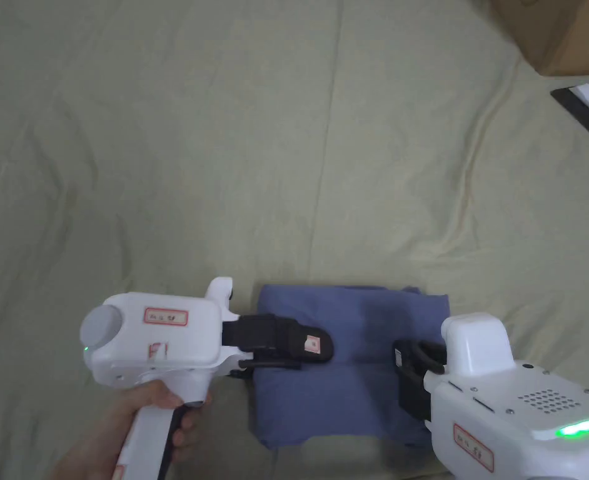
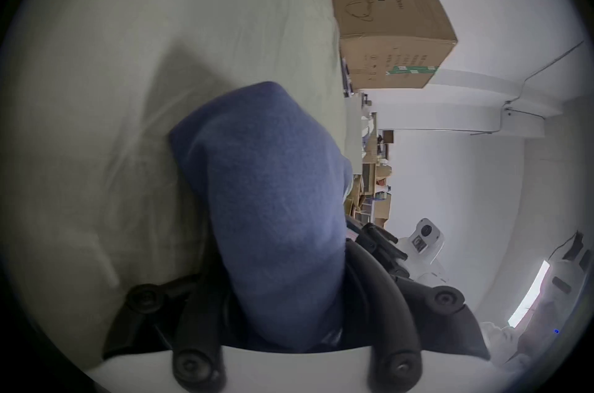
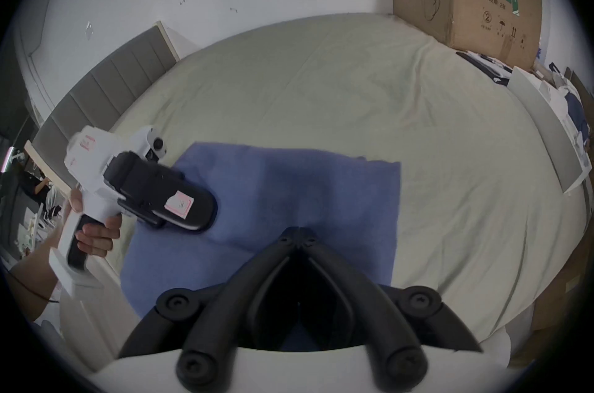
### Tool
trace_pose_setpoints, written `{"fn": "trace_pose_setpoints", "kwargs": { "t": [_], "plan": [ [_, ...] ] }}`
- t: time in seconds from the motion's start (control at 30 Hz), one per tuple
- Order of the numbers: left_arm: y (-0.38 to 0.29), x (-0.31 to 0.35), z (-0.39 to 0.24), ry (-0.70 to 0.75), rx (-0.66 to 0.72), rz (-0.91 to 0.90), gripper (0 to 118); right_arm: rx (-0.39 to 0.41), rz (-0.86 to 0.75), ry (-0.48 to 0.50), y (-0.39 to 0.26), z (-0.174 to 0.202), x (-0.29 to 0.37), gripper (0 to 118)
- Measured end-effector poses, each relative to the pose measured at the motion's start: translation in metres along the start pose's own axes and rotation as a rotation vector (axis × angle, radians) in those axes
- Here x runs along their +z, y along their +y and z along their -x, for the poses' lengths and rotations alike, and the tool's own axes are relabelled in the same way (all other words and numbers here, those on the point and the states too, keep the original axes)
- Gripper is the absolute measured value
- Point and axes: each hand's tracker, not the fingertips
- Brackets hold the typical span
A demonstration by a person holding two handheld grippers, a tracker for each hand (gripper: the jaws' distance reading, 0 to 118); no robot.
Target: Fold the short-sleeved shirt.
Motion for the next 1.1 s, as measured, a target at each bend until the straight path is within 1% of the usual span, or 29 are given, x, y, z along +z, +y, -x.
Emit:
{"fn": "trace_pose_setpoints", "kwargs": {
  "t": [0.03, 0.07, 0.1, 0.17, 0.27, 0.33, 0.4, 0.5, 0.6, 0.67, 0.73, 0.83, 0.9, 1.03, 1.1],
  "plan": [
    [-0.003, 0.003, -0.007, 0.071, -0.04, -0.004, 26, 0.008, -0.05, -0.015, 0.002, 0.003, 0.008, 0],
    [-0.005, 0.005, -0.009, 0.099, -0.078, -0.006, 26, 0.043, -0.115, -0.033, 0.004, 0.008, 0.018, 0],
    [-0.006, 0.007, -0.012, 0.1, -0.079, -0.013, 23, 0.056, -0.194, -0.07, 0.007, 0.015, 0.031, 0],
    [-0.006, 0.012, -0.018, 0.098, -0.069, -0.016, 23, 0.047, -0.382, -0.103, 0.014, 0.032, 0.063, 0],
    [-0.007, 0.028, -0.033, 0.166, -0.099, -0.032, 23, 0.029, -0.586, -0.189, 0.031, 0.06, 0.106, 0],
    [-0.01, 0.051, -0.041, 0.204, -0.13, -0.048, 23, 0.048, -0.666, -0.178, 0.041, 0.076, 0.13, 0],
    [-0.012, 0.086, -0.049, 0.272, -0.14, -0.083, 23, 0.07, -0.714, -0.192, 0.048, 0.093, 0.147, 0],
    [-0.014, 0.152, -0.05, 0.362, -0.12, -0.154, 23, 0.064, -0.79, -0.177, 0.056, 0.116, 0.164, 0],
    [-0.013, 0.223, -0.046, 0.465, -0.114, -0.235, 23, 0.071, -0.888, -0.215, 0.061, 0.138, 0.172, 0],
    [-0.011, 0.27, -0.044, 0.535, -0.095, -0.279, 23, 0.097, -0.906, -0.242, 0.065, 0.151, 0.172, 0],
    [-0.008, 0.311, -0.043, 0.611, -0.093, -0.31, 23, 0.111, -0.903, -0.25, 0.068, 0.16, 0.168, 0],
    [-0.001, 0.37, -0.041, 0.761, -0.066, -0.369, 23, 0.106, -0.889, -0.245, 0.074, 0.166, 0.161, 0],
    [0.001, 0.396, -0.042, 0.884, -0.071, -0.402, 23, 0.1, -0.879, -0.256, 0.077, 0.17, 0.154, 0],
    [0.011, 0.439, -0.029, 1.082, -0.012, -0.443, 23, 0.099, -0.819, -0.264, 0.084, 0.17, 0.135, 0],
    [0.015, 0.447, -0.026, 1.225, -0.036, -0.43, 23, 0.104, -0.78, -0.27, 0.085, 0.172, 0.126, 0]
  ]
}}
